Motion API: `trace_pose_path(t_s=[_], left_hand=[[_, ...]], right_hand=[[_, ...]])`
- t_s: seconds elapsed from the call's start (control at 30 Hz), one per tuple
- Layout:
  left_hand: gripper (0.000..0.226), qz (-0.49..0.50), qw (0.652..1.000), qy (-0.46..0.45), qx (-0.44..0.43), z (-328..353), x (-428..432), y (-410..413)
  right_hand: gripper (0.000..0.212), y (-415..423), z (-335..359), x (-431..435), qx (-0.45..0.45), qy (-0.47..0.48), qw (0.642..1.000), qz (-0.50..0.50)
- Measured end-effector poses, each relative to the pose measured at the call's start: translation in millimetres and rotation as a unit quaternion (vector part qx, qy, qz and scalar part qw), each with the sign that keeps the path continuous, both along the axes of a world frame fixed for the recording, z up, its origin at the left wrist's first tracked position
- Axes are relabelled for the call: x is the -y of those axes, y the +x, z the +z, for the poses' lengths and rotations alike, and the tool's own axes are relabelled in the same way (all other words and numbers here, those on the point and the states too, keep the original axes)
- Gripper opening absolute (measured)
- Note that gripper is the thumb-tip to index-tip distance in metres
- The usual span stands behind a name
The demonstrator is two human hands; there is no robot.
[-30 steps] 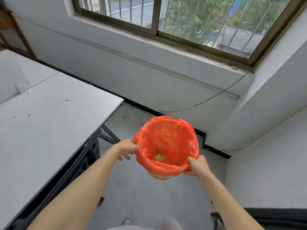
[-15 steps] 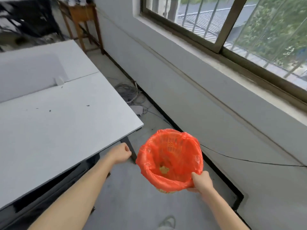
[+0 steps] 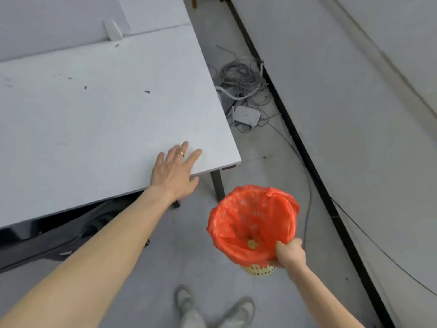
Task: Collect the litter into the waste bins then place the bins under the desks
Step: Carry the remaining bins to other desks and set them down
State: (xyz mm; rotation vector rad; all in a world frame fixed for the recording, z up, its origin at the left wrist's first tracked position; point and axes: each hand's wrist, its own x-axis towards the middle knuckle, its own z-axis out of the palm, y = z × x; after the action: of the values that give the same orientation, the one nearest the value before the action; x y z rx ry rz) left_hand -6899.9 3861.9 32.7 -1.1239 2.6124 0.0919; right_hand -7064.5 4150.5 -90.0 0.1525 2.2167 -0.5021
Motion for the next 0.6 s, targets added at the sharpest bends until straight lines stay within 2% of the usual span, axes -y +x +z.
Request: trace_pose_path(t_s=[0.13,0.23,0.37,0.5,0.6], left_hand=[[0.084,-0.106,0.985,-0.134,-0.041,-52,29,6],[0.077,-0.153,0.958,-0.208,-0.121,-75,36,10],[0.076,-0.149,0.95,-0.229,-0.149,-83,38,10],[0.076,-0.141,0.956,-0.22,-0.133,-83,41,10],[0.075,-0.143,0.954,-0.221,-0.142,-84,40,11]], right_hand=[[0.054,8,-137,18,0.044,0.022,0.999,0.0],[0.053,21,-165,56,0.054,0.035,0.998,-0.016],[0.04,38,-203,90,0.094,0.029,0.992,-0.075],[0.062,57,-253,103,0.127,0.008,0.977,-0.169],[0.069,74,-267,114,0.14,-0.027,0.958,-0.25]])
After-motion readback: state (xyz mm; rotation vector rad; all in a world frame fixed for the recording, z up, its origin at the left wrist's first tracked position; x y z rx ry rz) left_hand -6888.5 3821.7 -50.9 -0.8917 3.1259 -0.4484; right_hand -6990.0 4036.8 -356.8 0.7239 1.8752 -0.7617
